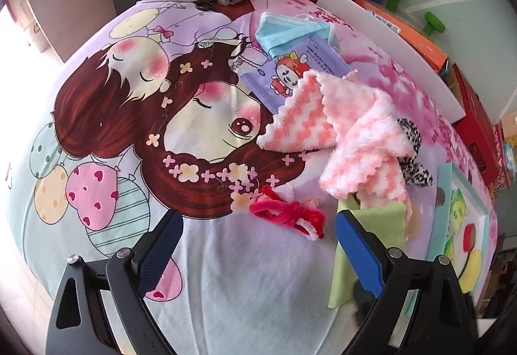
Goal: Organize soft objects
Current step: 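Move both open tools back to the pile, right tool toward the green cloth, then close the right tool on the green cloth's edge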
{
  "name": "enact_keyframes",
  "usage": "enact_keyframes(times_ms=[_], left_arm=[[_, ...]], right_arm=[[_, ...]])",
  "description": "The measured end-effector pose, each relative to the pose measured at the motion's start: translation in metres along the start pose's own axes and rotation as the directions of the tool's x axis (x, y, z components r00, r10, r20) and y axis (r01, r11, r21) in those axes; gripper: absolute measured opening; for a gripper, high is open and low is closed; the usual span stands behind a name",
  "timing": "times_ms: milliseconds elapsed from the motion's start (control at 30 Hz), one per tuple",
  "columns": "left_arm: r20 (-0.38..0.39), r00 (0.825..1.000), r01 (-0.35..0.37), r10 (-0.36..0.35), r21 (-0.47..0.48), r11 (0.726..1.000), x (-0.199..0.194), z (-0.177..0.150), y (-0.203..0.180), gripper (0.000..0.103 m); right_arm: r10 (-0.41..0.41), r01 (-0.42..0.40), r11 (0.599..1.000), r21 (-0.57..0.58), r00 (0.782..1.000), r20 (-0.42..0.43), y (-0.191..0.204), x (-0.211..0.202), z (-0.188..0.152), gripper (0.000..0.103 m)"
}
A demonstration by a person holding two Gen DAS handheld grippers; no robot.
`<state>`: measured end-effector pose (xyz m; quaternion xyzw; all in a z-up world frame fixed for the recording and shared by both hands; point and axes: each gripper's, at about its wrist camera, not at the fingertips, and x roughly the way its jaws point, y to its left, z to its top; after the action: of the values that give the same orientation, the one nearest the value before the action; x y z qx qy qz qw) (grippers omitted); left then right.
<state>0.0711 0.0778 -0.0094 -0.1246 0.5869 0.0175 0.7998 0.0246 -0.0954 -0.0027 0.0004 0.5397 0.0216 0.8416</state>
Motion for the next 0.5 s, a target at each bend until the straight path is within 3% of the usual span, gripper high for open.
enact_keyframes(times_ms=[100, 333, 500], left_arm=[[0.005, 1.0, 0.018, -0.018, -0.033, 0.999, -0.002, 0.002, 0.006, 0.095], [0.005, 1.0, -0.02, 0.02, -0.043, 0.999, -0.001, 0.005, 0.014, 0.095], [-0.024, 0.999, -0.047, 0.046, -0.039, 0.998, 0.01, 0.005, 0.015, 0.095]], right_arm=[[0.013, -0.013, 1.0, -0.013, 1.0, -0.011, 0.008, 0.006, -0.001, 0.103], [0.005, -0.005, 0.999, -0.032, 1.0, -0.024, 0.02, 0.019, -0.002, 0.103], [-0.06, 0.059, 0.998, -0.019, 0.998, -0.037, 0.012, 0.029, -0.004, 0.103]])
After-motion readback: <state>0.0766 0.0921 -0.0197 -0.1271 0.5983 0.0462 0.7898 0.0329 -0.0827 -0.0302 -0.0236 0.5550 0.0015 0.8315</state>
